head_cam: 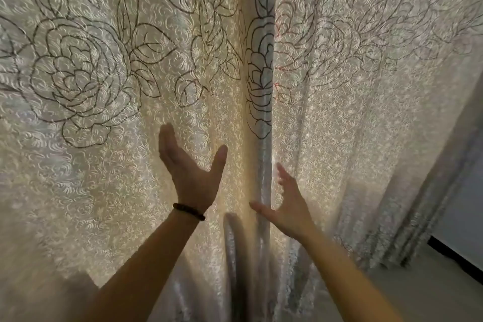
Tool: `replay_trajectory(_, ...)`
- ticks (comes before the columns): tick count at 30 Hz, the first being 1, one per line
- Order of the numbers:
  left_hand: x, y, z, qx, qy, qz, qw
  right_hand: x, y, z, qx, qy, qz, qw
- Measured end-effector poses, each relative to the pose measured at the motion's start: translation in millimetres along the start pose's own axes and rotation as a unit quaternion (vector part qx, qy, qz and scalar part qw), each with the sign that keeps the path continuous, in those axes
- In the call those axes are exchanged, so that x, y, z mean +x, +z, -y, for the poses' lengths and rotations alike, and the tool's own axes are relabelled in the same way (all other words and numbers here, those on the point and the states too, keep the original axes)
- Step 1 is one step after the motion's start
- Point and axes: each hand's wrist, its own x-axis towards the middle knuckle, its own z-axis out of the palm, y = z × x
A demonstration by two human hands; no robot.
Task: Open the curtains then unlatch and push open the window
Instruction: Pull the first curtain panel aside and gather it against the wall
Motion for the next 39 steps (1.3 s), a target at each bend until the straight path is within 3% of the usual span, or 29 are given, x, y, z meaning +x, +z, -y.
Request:
replay_trajectory(3, 18.7, 20.1, -14.9, -0.051, -0.035, 0.056, 0.997, 23.6, 30.7, 17.9, 0.054, 0.020, 0.081, 0.995)
replay_trajectory(8, 30.9, 32.8, -27.8, 0.012, -0.005, 0.126, 0.992, 36.5, 75.5, 21.6, 0.069, 0.064, 0.157, 0.983)
replay_trajectory(12, 47.7, 33.0, -49.3, 0.016, -0.041, 0.084, 0.996, 33.0, 98.4, 22.4, 0.073, 0.034, 0.131, 0.988)
replay_trajectory(15, 56.7, 18.1, -50.3, 0.053, -0.011, 0.029, 0.998, 30.1, 108.8, 26.5, 0.063, -0.009, 0.072, 0.995)
replay_trajectory(18, 57.4, -9.6, -39.7, 0.123, 0.055, -0.003, 0.991, 25.7, 121.4, 38.5, 0.070, -0.034, 0.072, 0.994)
replay_trajectory(21, 63.7, -53.9, -23.8, 0.227, 0.090, -0.052, 0.968, 22.9, 136.1, 61.6, 0.038, -0.052, 0.218, 0.974)
replay_trajectory(23, 71.4, -91.4, -12.3, 0.260, 0.082, -0.084, 0.959, 30.0, 144.0, 76.9, -0.006, -0.119, 0.315, 0.941)
replay_trajectory(26, 73.7, -141.9, -3.3, 0.246, 0.034, -0.039, 0.968, 56.2, 138.2, 105.9, -0.065, -0.194, 0.389, 0.898)
replay_trajectory(28, 69.3, -165.2, 1.9, 0.253, -0.006, 0.009, 0.967, 79.8, 120.2, 135.7, -0.025, -0.203, 0.365, 0.908)
replay_trajectory(31, 56.1, -184.7, 15.0, 0.270, -0.075, 0.071, 0.957, 102.6, 92.4, 191.5, 0.103, -0.211, 0.268, 0.934)
replay_trajectory(35, 27.5, -185.9, 44.0, 0.254, -0.128, 0.122, 0.951, 94.8, 66.6, 257.0, 0.288, -0.186, 0.228, 0.911)
replay_trajectory(39, 3.8, -181.1, 57.3, 0.213, -0.134, 0.150, 0.956, 74.7, 77.7, 280.8, 0.236, -0.225, 0.190, 0.926)
